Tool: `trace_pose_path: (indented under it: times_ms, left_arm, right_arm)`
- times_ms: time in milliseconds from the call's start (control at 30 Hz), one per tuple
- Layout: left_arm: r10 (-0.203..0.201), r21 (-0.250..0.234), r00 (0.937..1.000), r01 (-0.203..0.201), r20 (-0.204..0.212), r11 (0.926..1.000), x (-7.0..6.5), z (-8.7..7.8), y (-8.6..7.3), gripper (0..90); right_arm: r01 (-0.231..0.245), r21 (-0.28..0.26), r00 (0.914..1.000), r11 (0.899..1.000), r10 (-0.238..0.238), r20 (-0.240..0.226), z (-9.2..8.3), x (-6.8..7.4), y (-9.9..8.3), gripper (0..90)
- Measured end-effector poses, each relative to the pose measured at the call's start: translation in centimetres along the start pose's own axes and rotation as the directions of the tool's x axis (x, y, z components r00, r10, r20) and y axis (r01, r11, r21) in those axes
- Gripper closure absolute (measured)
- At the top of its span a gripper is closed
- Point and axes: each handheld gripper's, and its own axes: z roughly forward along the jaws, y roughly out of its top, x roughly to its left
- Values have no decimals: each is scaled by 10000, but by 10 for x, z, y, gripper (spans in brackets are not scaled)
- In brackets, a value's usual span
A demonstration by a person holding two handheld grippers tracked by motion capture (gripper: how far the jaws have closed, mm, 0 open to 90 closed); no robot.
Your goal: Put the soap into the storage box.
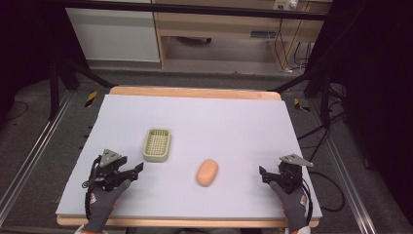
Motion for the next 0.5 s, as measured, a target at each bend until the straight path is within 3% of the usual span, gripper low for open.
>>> trace_pose_path:
  times_ms: [500]
  left_arm:
    - [141,-54,9996,-139,250,9999,-14,6,5,286]
  right_arm:
    - [49,-163,10000,9999,-49,20,-1,3,1,87]
